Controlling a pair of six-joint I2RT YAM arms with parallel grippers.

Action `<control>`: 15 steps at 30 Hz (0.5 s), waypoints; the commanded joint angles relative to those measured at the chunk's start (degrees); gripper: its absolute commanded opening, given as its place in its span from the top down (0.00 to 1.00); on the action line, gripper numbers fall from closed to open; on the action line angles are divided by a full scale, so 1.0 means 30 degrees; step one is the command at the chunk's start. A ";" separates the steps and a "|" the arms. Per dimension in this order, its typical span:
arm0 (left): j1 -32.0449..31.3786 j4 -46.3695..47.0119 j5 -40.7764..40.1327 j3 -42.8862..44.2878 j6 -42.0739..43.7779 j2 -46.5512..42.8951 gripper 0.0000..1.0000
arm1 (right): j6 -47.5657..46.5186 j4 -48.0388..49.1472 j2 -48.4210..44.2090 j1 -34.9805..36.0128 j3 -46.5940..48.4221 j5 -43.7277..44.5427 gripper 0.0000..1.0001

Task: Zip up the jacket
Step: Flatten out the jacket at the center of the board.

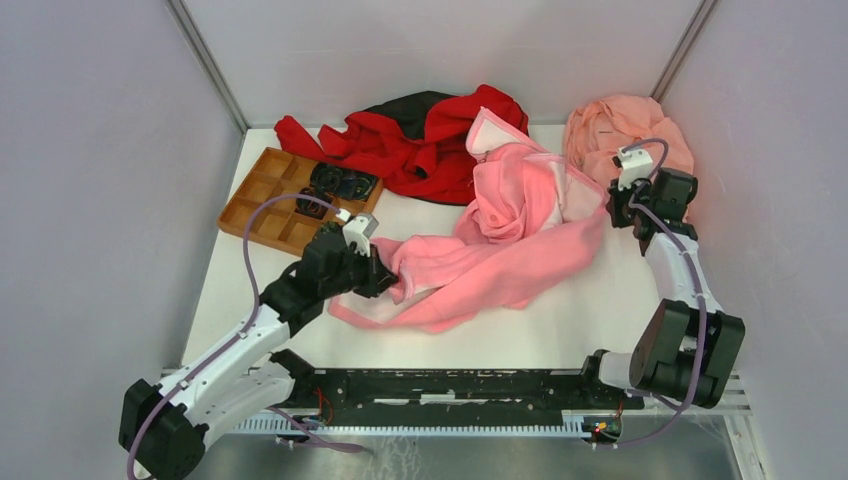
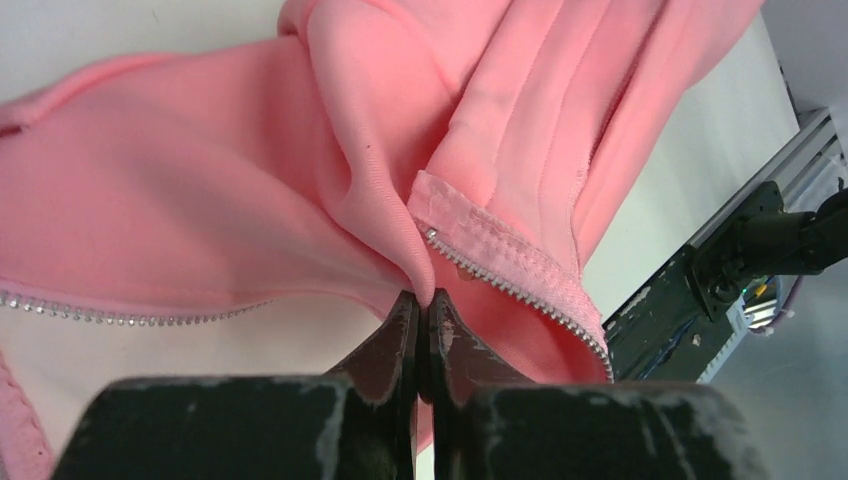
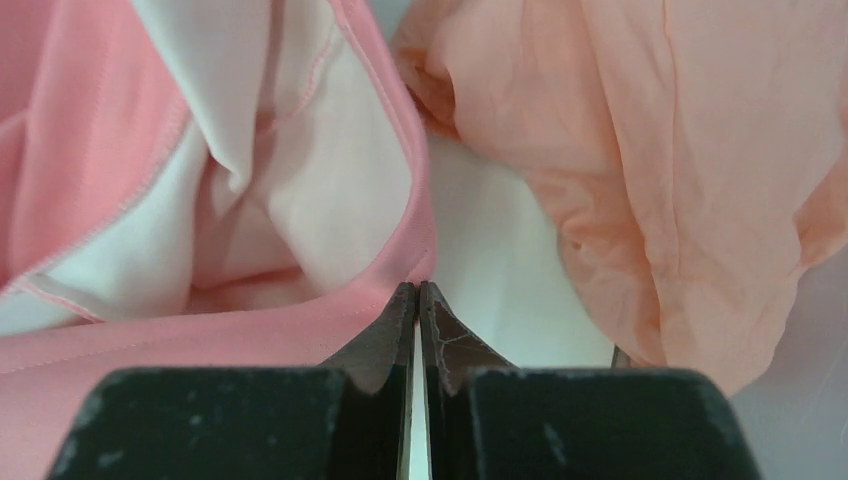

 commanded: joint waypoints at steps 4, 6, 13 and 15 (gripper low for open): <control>-0.0001 0.0371 0.0342 0.0070 -0.1115 -0.0238 0.63 | -0.1008 -0.0647 -0.0517 -0.1417 0.0638 -0.4734 0.69; -0.0004 0.0155 -0.0019 0.0616 -0.0961 -0.0400 0.51 | -0.0214 -0.0677 -0.0549 -0.1477 0.1009 -0.5965 0.50; -0.0007 -0.0020 -0.1360 0.1968 -0.0501 -0.2291 0.28 | 0.5292 0.0103 0.0668 -0.1495 0.1179 -0.6403 0.14; -0.0022 0.0458 -0.0975 0.1897 -0.0506 -0.2552 0.24 | 0.7532 0.0930 0.0752 -0.1494 0.0313 -0.4981 0.10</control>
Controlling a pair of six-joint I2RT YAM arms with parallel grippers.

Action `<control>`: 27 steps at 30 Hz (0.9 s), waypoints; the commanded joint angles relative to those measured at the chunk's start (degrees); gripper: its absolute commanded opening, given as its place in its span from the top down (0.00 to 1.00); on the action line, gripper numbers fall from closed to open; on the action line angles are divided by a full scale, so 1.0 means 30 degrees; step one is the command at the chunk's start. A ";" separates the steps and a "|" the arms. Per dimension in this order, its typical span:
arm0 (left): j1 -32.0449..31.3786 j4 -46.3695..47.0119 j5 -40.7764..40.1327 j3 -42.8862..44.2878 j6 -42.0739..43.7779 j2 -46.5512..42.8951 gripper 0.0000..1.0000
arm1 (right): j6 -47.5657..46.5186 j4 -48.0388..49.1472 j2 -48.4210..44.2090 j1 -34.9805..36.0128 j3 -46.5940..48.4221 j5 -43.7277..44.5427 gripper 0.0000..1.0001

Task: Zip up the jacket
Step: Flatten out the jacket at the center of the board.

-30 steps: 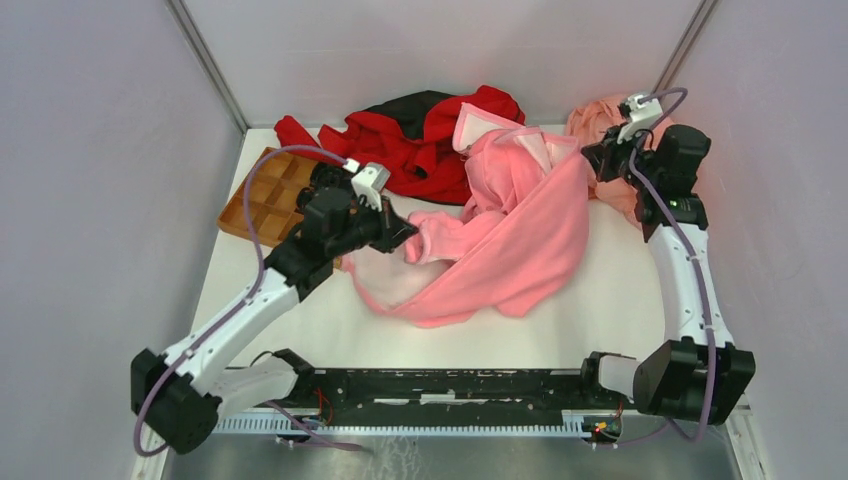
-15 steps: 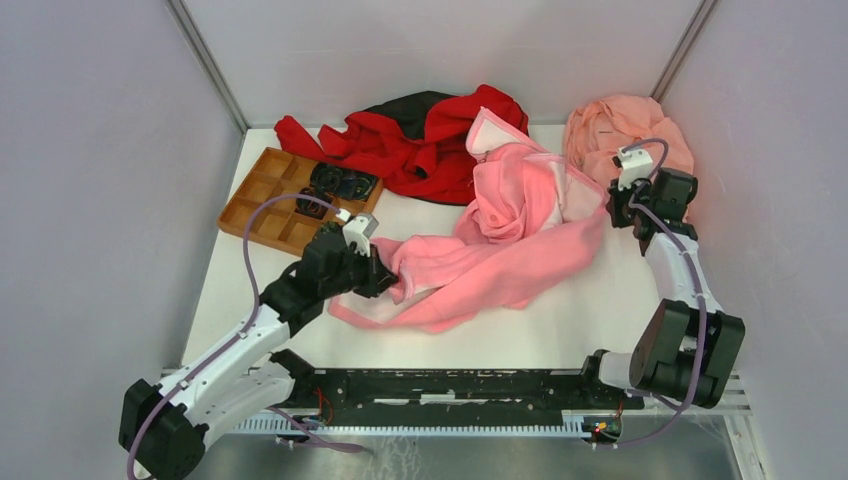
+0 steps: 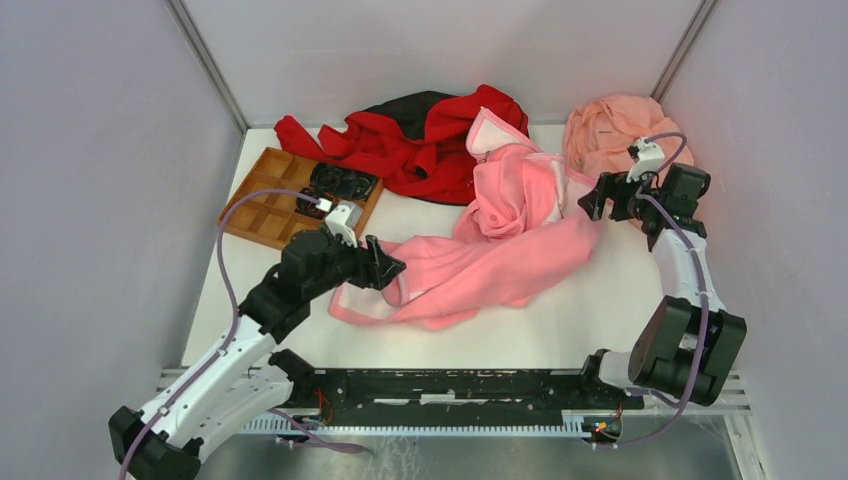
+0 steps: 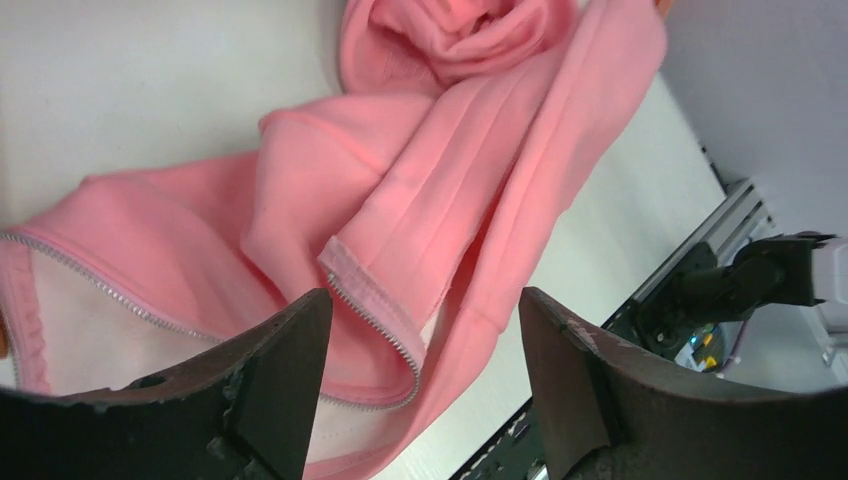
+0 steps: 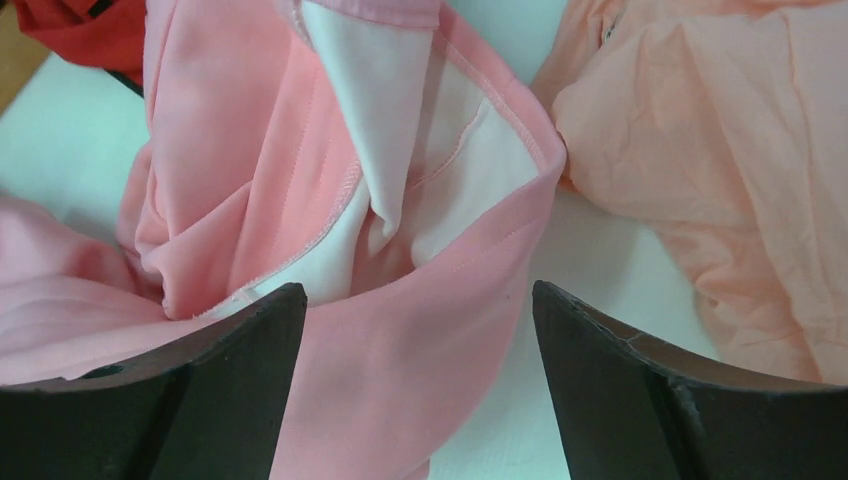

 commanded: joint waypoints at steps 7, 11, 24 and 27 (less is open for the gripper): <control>-0.0018 0.5077 0.3783 -0.0257 -0.1145 0.0557 0.22 | 0.9857 0.3221 0.2250 0.0291 -0.1711 0.0912 0.02; -0.0120 0.6345 0.4818 -0.0207 -0.1783 0.2201 0.22 | 0.9535 0.2342 0.4038 0.1189 -0.0285 0.2334 0.09; -0.0122 0.5259 0.2303 0.2471 0.2085 0.3142 0.15 | 0.5451 -0.0047 0.4650 0.3250 1.0270 0.1429 0.98; -0.0082 0.7032 0.2797 0.3576 0.0739 0.5321 0.14 | 0.4790 -0.0125 0.3984 0.3226 0.9888 0.1791 0.98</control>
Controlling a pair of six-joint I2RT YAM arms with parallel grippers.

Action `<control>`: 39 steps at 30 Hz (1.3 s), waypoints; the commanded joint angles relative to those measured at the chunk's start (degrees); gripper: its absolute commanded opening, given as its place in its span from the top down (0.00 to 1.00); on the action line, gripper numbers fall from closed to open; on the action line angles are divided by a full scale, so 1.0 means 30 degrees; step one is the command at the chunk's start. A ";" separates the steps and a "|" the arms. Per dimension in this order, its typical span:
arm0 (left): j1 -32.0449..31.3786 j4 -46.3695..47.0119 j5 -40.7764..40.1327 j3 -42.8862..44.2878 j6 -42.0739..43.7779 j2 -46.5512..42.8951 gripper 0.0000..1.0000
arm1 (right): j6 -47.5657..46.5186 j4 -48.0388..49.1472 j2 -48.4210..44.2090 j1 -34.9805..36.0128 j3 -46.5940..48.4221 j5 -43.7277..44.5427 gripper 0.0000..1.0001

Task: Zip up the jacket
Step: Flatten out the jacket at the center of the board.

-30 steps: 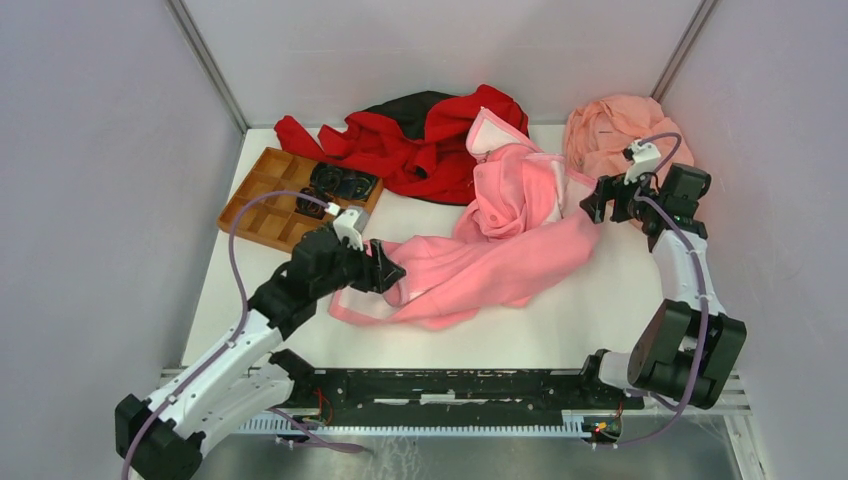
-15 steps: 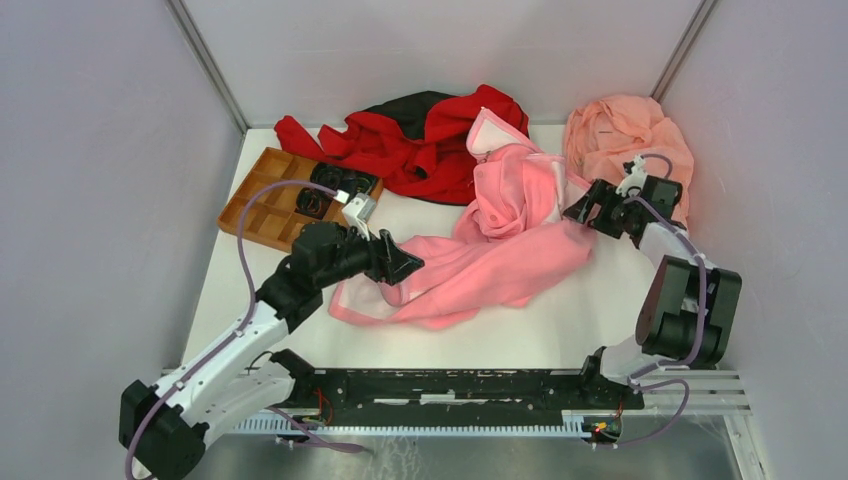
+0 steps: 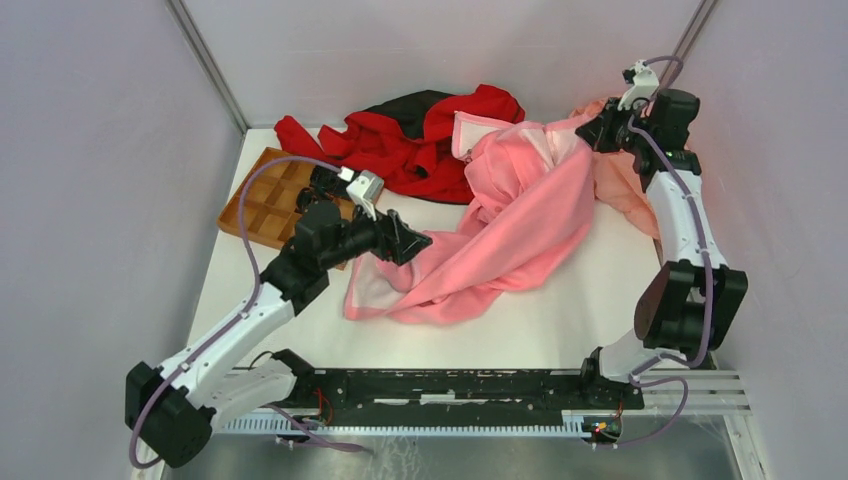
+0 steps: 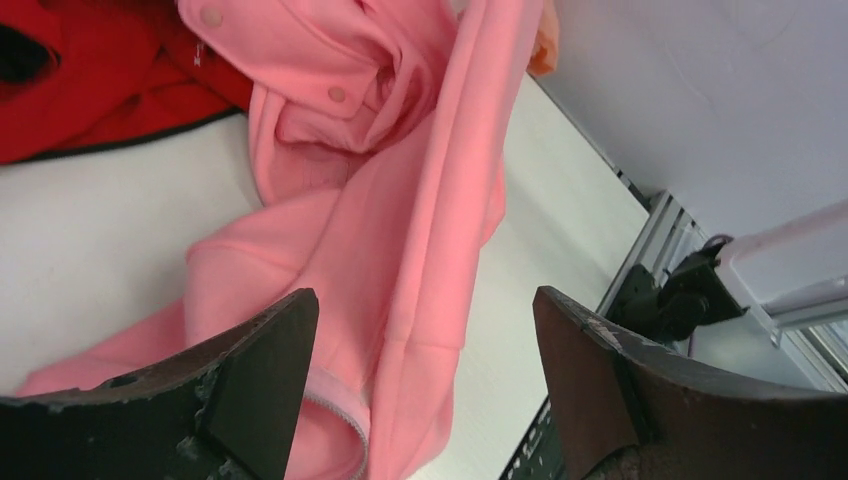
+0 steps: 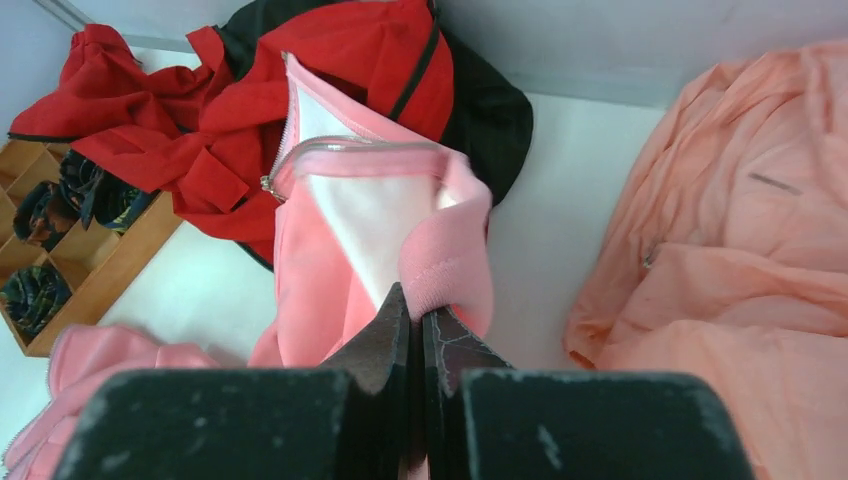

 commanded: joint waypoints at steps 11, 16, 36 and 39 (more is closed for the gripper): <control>-0.0062 0.7973 -0.1673 0.5957 -0.8123 1.3005 0.13 | -0.4145 0.2185 -0.4806 -0.0169 -0.6946 -0.0377 0.98; -0.0066 0.7923 -0.1341 0.9135 -0.8432 1.7633 0.13 | -0.4248 0.2297 -0.4927 -0.0208 -0.7381 -0.0845 0.99; 0.0084 0.0665 0.2013 2.1557 1.0872 2.4267 0.15 | -0.5869 0.1890 -0.6215 -0.0417 -0.6939 -0.2327 0.99; 0.0084 -0.1072 0.2122 2.4021 1.1183 2.6042 0.18 | -0.6102 0.1686 -0.6424 -0.0407 -0.6844 -0.2367 0.99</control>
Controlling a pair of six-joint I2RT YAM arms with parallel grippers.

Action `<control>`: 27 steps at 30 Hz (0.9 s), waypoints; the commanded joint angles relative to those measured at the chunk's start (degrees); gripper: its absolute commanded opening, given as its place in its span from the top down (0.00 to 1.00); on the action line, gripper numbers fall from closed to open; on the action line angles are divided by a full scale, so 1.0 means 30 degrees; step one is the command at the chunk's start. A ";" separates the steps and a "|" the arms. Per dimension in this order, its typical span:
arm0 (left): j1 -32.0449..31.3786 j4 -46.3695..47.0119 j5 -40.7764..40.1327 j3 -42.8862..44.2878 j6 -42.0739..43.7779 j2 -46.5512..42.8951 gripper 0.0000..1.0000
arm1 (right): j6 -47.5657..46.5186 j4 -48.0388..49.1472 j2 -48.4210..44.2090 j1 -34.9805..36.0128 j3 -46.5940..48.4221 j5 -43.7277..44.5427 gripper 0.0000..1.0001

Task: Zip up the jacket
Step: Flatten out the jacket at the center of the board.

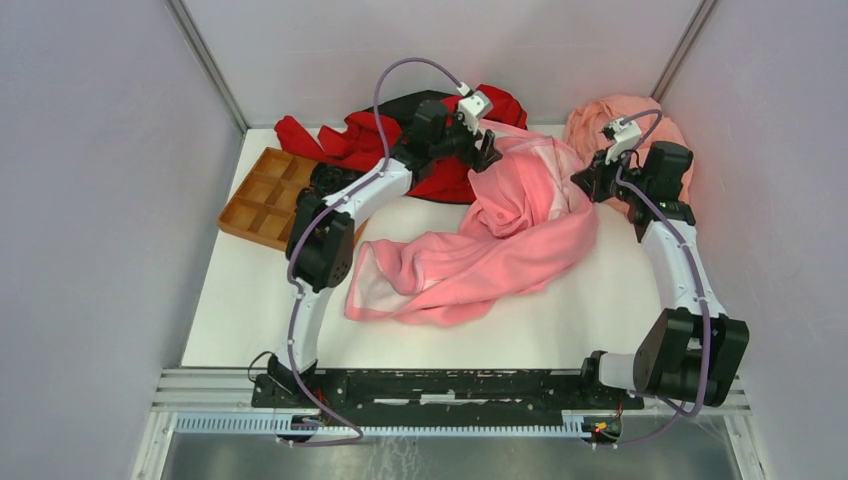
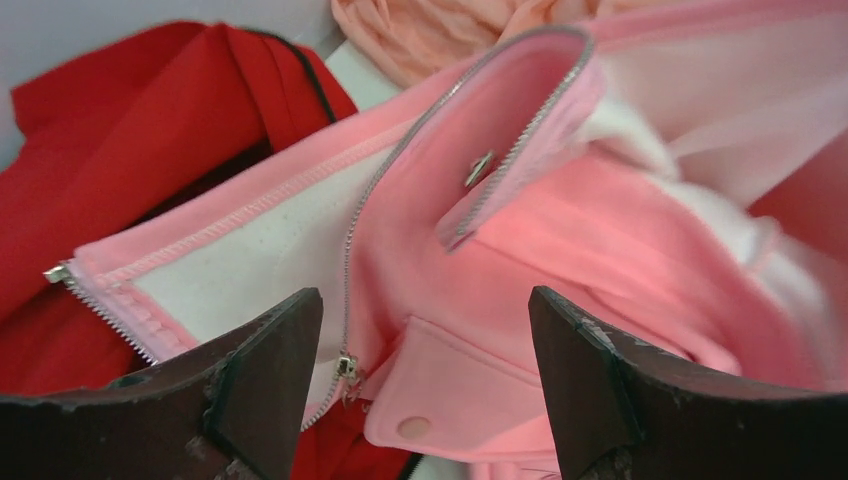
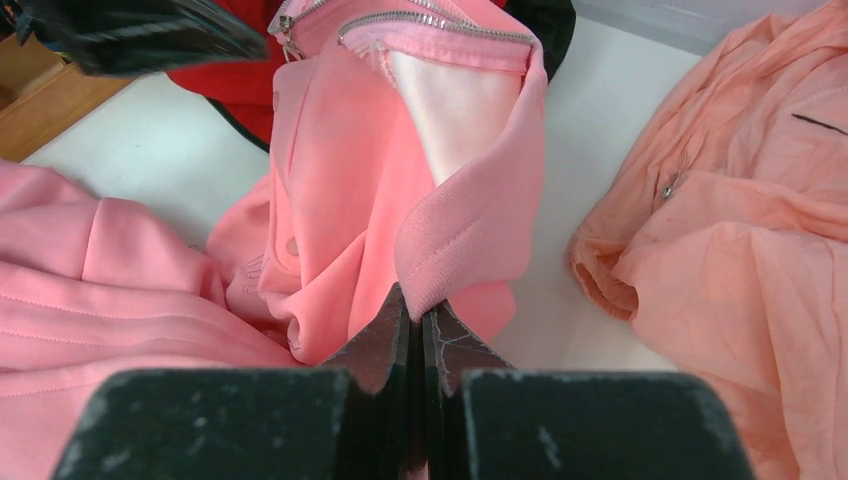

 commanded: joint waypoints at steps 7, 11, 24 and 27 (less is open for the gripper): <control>0.0139 -0.5156 -0.0640 0.5979 0.3246 0.4669 0.23 | -0.0773 0.0007 -0.0888 -0.0059 0.1122 -0.0834 1.00; 0.0212 -0.5138 -0.0140 0.6818 0.3165 0.5058 0.47 | -0.0773 -0.0117 -0.0707 -0.0042 0.1504 -0.0893 1.00; 0.2545 -0.2876 0.0465 0.3391 0.0349 -0.2373 0.98 | -0.3136 -0.2761 0.1896 -0.0078 1.1514 0.1606 1.00; 0.3347 -0.2081 0.0021 0.1888 -0.0033 -0.5056 0.98 | -0.3176 -0.2861 0.2691 -0.0123 1.4558 0.2454 1.00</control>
